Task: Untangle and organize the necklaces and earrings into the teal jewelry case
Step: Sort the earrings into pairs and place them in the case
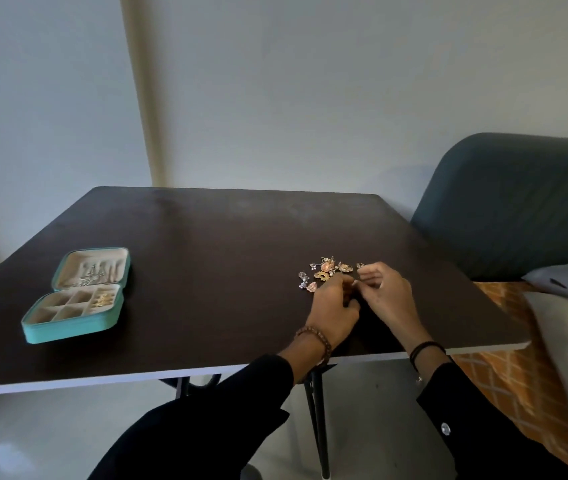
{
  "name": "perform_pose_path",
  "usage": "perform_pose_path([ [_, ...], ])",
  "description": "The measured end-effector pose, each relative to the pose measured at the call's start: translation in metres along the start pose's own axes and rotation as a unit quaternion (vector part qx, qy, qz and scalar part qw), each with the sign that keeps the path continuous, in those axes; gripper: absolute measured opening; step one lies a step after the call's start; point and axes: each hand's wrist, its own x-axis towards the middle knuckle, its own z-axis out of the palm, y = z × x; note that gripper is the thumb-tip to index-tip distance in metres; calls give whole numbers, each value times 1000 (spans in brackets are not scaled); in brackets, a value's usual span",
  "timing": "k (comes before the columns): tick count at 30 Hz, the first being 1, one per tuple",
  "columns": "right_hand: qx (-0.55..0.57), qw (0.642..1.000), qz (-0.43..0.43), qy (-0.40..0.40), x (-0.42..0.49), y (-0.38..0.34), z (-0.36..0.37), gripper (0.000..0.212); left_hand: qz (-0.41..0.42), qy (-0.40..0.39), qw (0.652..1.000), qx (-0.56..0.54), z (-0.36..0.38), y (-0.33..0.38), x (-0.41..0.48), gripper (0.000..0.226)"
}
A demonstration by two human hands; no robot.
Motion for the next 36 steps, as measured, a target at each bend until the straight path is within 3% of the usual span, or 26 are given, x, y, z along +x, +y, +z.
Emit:
perform_pose_path([
  [7,-27,999,4,37,26,19,5,35,8,5,998,67,16,-5,33,39],
  [16,-75,996,-37,22,39,27,12,10,40,13,993,111,19,-7,60,39],
  [21,-24,999,-42,12,33,24,10,7,56,11,992,110,20,-11,62,51],
  [26,53,998,-26,6,20,22,6,9,73,48,993,85,17,-11,59,38],
  [31,98,995,-3,18,-3,16,-6,10,87,30,988,120,16,-1,49,30],
  [36,125,992,0,-17,-23,6,-18,8,50,46,995,67,9,3,26,25],
])
